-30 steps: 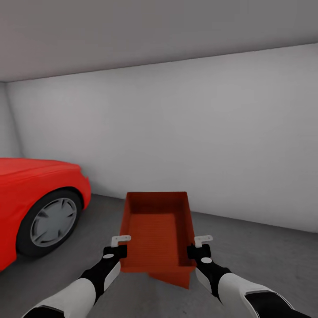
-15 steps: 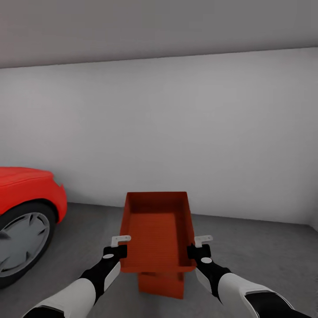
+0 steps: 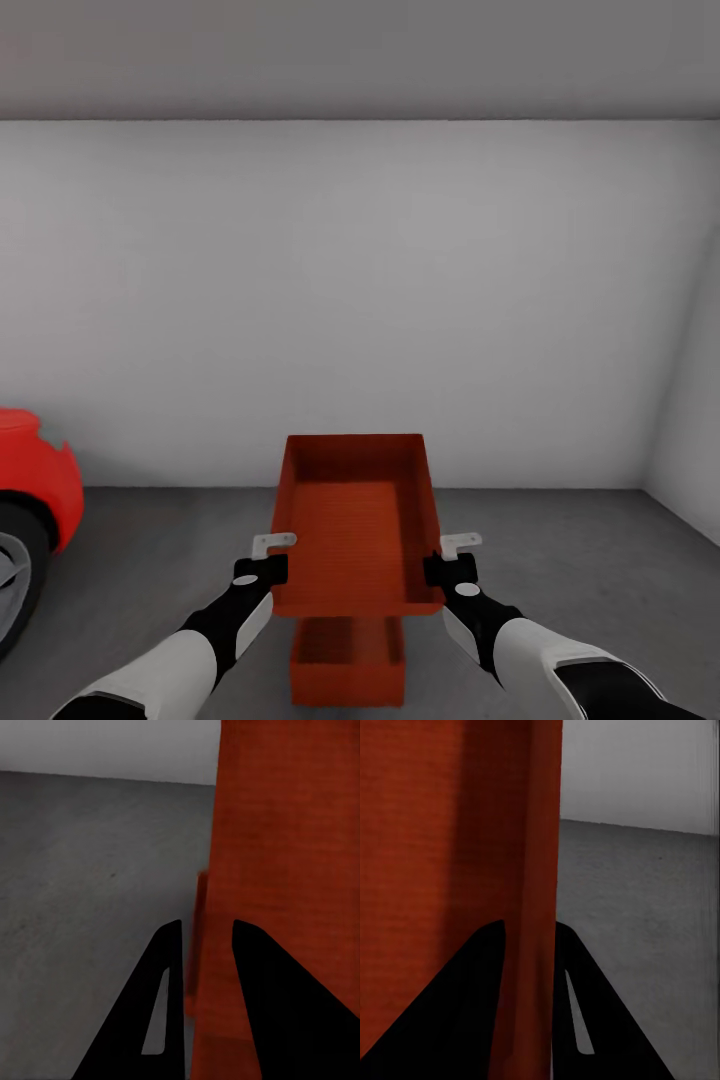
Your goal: Move the two storage containers from the living room to the garage. In the garage, place one container on the floor and stack the other container on top of it (either order is fine).
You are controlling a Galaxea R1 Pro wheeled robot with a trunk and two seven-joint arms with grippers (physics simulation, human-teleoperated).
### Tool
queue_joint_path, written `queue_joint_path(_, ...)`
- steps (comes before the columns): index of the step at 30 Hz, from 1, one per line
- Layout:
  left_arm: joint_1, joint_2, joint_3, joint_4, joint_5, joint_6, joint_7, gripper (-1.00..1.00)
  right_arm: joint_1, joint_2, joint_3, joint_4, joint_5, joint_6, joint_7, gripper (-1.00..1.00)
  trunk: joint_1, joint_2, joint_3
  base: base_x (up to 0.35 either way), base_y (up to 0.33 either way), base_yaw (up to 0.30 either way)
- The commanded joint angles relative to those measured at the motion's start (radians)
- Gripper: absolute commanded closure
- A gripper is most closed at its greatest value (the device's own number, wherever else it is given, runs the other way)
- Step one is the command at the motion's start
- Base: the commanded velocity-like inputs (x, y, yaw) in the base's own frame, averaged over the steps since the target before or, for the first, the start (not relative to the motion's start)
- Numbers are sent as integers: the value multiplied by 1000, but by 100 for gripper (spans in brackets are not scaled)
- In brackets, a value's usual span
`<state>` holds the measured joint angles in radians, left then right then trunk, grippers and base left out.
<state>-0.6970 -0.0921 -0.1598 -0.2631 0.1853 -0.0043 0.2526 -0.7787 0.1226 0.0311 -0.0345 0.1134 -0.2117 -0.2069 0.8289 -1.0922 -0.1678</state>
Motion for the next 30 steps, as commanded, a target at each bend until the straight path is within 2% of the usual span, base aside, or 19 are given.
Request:
queue_joint_path(1, -1, 0, 23, -56, -9, -6, 11, 100, -1, 2, -13, 4, 14, 3, 0, 100, 1, -1, -1, 294, 228, -289)
queue_joint_path(8, -1, 0, 23, -56, -9, -6, 11, 100, 0, 2, -13, 4, 14, 3, 0, 100, 1, -1, -1, 292, 232, -279)
queue_joint_path(16, -1, 0, 24, -58, -9, -8, 12, 100, 0, 2, -13, 4, 14, 3, 1, 100, 1, -1, -1, 264, 214, -40)
queue_joint_path(30, -1, 0, 25, -59, -9, -8, 13, 100, -1, 2, -13, 4, 15, 3, 1, 100, 1, -1, -1, 21, 17, -1)
